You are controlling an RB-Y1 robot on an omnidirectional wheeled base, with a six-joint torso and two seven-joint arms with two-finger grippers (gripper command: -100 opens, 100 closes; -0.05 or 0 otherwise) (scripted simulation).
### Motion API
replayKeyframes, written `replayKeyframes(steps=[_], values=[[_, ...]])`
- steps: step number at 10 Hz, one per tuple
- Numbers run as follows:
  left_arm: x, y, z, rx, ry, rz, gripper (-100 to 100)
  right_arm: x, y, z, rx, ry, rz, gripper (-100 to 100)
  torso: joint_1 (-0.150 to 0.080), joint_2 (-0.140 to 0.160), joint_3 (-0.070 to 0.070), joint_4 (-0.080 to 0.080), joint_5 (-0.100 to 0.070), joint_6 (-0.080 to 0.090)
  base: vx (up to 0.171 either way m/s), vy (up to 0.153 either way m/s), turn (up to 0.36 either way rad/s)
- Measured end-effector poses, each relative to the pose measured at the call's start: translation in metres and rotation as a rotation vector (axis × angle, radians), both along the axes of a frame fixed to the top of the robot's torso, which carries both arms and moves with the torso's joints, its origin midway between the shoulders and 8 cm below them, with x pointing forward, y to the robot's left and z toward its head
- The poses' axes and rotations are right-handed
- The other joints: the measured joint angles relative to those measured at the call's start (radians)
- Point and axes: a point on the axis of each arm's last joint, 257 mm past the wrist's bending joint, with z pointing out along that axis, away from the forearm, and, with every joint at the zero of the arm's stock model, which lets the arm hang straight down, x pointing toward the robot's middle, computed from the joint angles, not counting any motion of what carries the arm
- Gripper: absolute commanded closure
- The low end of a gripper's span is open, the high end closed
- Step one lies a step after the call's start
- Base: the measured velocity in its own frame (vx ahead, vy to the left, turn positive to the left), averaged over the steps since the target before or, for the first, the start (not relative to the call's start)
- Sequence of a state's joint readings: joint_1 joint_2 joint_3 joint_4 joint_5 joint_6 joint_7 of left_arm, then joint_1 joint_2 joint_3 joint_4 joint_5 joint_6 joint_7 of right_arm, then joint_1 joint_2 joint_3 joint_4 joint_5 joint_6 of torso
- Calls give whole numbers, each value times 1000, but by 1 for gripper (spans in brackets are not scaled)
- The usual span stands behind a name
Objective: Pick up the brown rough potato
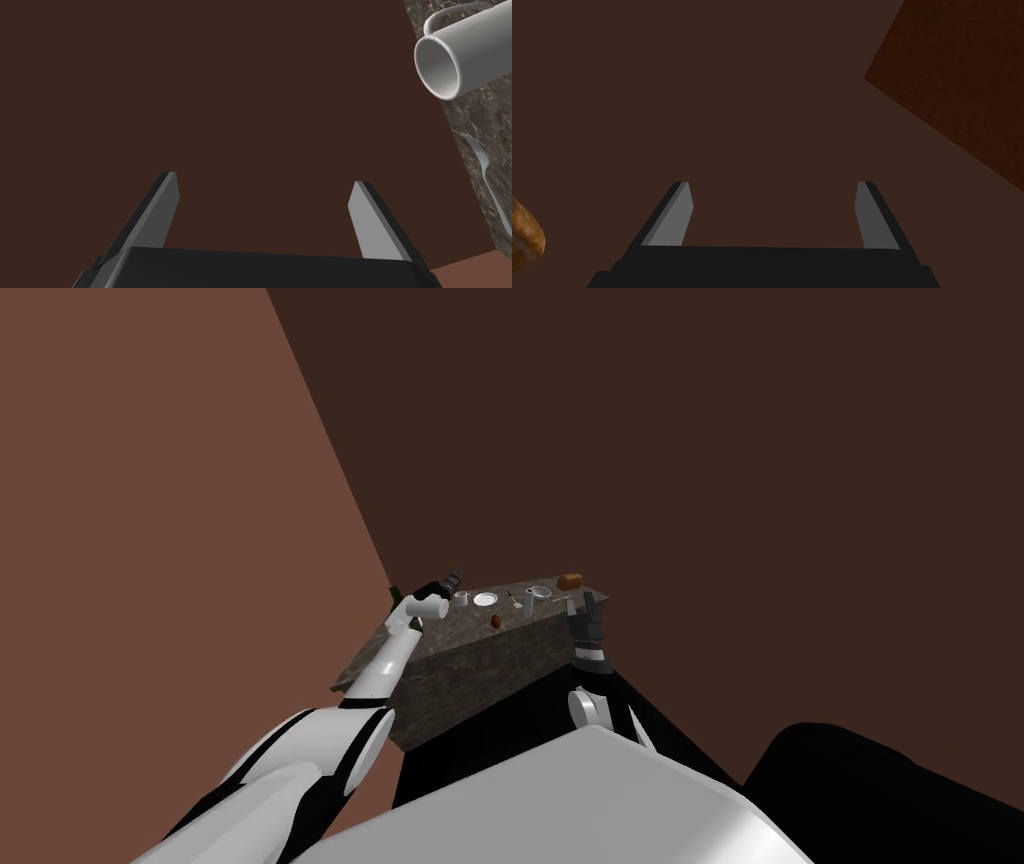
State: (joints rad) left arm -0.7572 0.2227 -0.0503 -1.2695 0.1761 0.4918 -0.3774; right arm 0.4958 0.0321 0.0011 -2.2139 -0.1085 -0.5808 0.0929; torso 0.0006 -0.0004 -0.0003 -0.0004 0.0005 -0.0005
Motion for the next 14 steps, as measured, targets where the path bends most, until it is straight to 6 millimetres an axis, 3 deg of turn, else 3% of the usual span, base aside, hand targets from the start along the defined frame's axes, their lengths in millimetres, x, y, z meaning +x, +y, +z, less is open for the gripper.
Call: replayKeyframes(steps=[8,14], values=[[19,-13,-36,98,223,19,-100,0,0,0,0,0,0,0,0,-1,0,0,0,1,19,29,-87],[17,-15,-80,163,403,36,-100,0,0,0,0,0,0,0,0,-1,-1,0,0,0,23,22,-100]])
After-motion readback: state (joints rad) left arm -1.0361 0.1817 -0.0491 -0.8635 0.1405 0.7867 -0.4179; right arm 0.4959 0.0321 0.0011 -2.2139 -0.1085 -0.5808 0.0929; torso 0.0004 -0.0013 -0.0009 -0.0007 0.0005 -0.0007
